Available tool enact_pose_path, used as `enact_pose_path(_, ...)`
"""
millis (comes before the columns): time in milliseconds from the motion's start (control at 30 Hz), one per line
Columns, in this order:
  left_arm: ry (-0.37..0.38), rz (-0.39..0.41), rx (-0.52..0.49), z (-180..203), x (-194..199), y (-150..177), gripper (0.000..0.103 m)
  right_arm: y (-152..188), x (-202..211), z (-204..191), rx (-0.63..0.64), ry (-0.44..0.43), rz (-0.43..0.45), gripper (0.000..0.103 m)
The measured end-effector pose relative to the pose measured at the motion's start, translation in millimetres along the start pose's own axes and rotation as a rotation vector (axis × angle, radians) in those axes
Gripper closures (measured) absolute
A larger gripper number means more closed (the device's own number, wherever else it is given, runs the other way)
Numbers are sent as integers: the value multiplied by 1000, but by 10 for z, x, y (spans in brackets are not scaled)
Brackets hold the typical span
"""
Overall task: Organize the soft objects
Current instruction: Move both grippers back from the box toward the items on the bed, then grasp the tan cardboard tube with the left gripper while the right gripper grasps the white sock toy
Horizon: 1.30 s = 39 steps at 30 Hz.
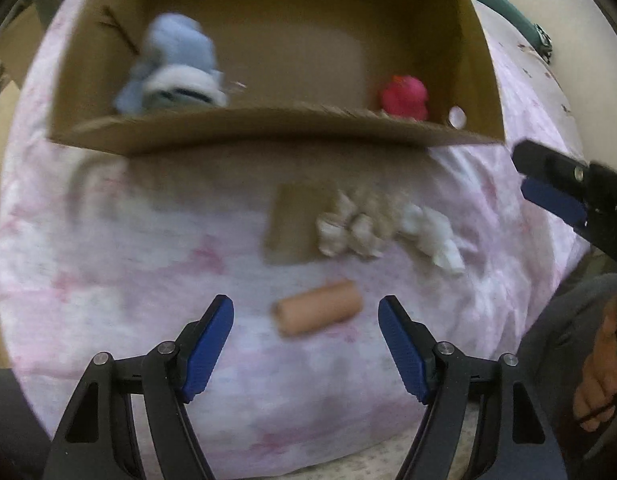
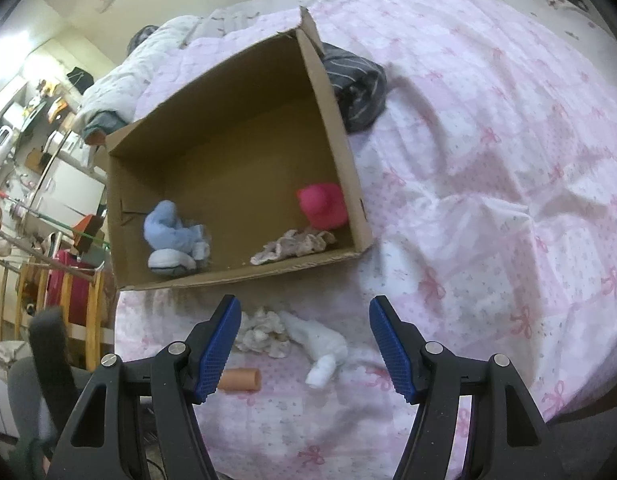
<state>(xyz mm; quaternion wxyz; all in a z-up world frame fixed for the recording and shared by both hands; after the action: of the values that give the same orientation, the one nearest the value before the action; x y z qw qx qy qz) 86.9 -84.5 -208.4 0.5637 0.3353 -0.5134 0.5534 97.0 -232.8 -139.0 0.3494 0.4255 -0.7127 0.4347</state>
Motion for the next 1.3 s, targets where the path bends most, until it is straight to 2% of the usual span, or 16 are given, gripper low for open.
enact_pose_path(100,-3,-22,-13,82,-178,46,31,14,-15,24,-3,7,-7,32)
enact_pose_path(167,-11,-25,-1,69,-248,51,37,20,-11,29,-2,8,-8,32)
enact_pose_path(233,-22,-12,3,49,-269,36,49,24,-12,32,-4,8,-8,32)
enact_pose_path(267,-39,-7,-2,33,-268,34,60,25,-12,32,-3,10,-9,32)
enact_pose_path(333,-40,-4,0,26,-266,24,65,25,-21,41,-4,11,-10,32)
enact_pose_path(400,-45,6,7,-10,-240,32,91,24,-28,42,-7,10,-12,32)
enact_pose_path(600,-14,-16,-6,-62,-106,80,92,24,-61,29,-7,9,-19,32)
enact_pose_path(700,-17,2,14,-167,148,106,92,36,-75,38,-11,16,-26,32)
enact_pose_path(833,-22,67,45,-349,631,-78,92,36,-93,67,-28,11,-38,32)
enact_pose_path(967,-70,118,70,-653,978,-240,92,129,-251,113,2,92,-100,32)
enact_pose_path(1033,-67,119,103,-821,1073,-330,92,206,-362,98,37,128,-146,32)
enact_pose_path(1167,-89,144,157,-1055,1137,-381,92,281,-498,28,121,182,-188,33)
enact_pose_path(1300,-69,132,208,-1112,1039,-365,92,368,-618,-13,168,215,-230,33)
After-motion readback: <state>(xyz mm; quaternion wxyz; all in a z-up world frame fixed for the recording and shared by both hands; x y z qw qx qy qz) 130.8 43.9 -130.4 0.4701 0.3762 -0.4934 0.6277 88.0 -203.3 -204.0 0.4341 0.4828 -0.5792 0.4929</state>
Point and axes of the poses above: each gripper's, at about its wrist camera, not at the fingertips, and x roughly against the way its jaws point, z to its right, y to its underside, the point moved 9 cm from there along -x, roughly the way its jaws point, and after that the axes turned 1 degree about -z, right-handed, at the moved point
